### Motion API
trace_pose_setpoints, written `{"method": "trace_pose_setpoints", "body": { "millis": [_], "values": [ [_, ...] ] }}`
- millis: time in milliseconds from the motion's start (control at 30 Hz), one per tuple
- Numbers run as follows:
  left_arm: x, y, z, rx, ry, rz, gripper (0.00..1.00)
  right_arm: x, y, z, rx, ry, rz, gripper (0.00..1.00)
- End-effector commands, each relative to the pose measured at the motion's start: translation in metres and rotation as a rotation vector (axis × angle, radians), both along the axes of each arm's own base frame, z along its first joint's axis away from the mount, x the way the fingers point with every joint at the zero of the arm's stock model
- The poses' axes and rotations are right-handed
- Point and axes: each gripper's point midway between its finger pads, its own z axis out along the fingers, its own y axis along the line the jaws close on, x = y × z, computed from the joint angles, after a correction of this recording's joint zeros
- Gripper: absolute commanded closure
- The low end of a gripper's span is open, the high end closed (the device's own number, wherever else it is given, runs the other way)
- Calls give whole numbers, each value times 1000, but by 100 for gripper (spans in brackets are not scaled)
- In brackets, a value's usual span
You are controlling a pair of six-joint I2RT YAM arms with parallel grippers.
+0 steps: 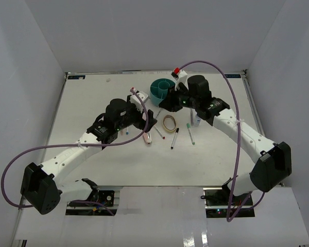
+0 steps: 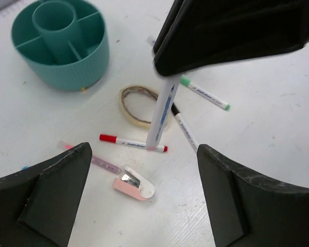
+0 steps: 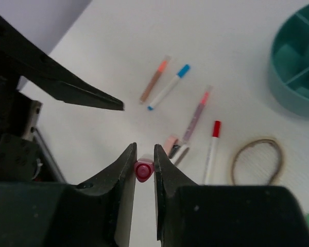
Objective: Sort the stationery into containers
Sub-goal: Place the pen in the storage box.
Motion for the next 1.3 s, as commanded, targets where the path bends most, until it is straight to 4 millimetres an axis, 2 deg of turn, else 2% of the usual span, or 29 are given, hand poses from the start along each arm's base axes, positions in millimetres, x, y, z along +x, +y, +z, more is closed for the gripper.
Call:
{"method": "trace_pose_setpoints", "body": {
  "millis": [0, 67, 100, 167, 200, 233, 267, 400, 433, 467, 533, 567, 667, 967, 1267],
  "values": [
    [24, 25, -11, 32, 53, 218, 5, 50, -30, 20, -135, -160, -200, 92],
    [35, 34, -17, 33, 92, 301, 3, 74, -53, 19, -215, -194, -328, 92],
    [42, 46, -23, 45, 118, 363, 2, 90, -68, 15, -260, -213, -390, 92],
    [54, 61, -30, 33, 173, 465, 2, 111, -86, 25, -288, -244, -486, 92],
    [61, 77, -36, 37, 209, 525, 2, 122, -88, 18, -305, -235, -501, 92],
    [66, 86, -40, 29, 236, 560, 2, 136, -99, 26, -293, -242, -540, 92],
    [74, 102, -47, 11, 292, 624, 2, 149, -105, 15, -309, -218, -558, 92],
    [84, 124, -55, -18, 355, 692, 2, 181, -110, 11, -295, -208, -583, 92],
    [84, 126, -55, -16, 353, 698, 2, 188, -109, 18, -285, -221, -587, 92],
    [85, 132, -55, 0, 340, 718, 2, 197, -112, 9, -298, -212, -593, 92],
    [84, 136, -54, 10, 328, 735, 2, 208, -111, 16, -276, -234, -594, 92],
    [83, 139, -54, 17, 323, 745, 2, 215, -109, 7, -279, -220, -589, 92],
    [83, 142, -53, 23, 314, 752, 2, 227, -104, 4, -265, -215, -569, 92],
    [83, 138, -55, 26, 324, 733, 2, 229, -87, 7, -194, -255, -500, 92],
    [83, 134, -63, 34, 354, 720, 2, 246, -77, -23, -187, -250, -479, 92]
  ]
}}
